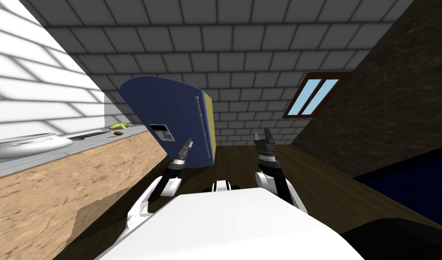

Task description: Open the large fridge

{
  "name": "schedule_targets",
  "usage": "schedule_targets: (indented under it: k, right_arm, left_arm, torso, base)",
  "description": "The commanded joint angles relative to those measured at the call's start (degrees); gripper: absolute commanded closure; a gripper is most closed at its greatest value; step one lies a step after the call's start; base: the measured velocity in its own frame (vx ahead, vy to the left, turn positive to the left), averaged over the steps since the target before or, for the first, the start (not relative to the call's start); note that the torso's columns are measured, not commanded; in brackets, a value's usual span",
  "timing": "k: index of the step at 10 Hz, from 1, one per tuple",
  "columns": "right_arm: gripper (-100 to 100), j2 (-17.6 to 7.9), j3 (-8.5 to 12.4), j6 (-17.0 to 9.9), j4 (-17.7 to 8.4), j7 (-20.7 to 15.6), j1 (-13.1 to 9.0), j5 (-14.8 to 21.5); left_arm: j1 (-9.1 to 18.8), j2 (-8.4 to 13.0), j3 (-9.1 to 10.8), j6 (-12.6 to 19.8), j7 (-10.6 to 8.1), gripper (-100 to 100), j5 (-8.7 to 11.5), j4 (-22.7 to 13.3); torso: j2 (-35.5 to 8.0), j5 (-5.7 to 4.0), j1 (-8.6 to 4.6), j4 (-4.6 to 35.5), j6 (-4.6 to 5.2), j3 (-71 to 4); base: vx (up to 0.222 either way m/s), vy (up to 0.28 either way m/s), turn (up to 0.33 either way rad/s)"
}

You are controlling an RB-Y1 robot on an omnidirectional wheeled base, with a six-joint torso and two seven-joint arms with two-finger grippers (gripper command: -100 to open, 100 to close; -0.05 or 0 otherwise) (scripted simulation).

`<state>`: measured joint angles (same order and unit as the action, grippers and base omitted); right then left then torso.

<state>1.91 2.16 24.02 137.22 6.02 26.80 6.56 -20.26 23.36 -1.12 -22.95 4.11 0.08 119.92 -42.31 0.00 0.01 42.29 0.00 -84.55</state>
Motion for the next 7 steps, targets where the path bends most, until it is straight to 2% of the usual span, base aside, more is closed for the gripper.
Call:
schedule_targets:
  k: [1, 7]
  right_arm:
    - [0, 0.0, 0.0, 0.0, 0.0, 0.0, 0.0, 0.0]
    - [0, 0.0, 0.0, 0.0, 0.0, 0.0, 0.0, 0.0]
  left_arm:
    - [2.3, 4.3, 0.54, 2.1, -0.92, -100, 1.5, -3.4]
    - [8.3, 15.1, 1.55, 7.8, -2.83, -100, 4.9, -11.7]
  torso:
    - [0.0, 0.0, -0.01, 0.0, -0.01, 0.0]
    - [0.0, 0.0, -0.02, 0.0, 0.0, 0.0]
  base:
    - [0.012, -0.084, -0.09]
    - [0.008, -0.075, -0.098]
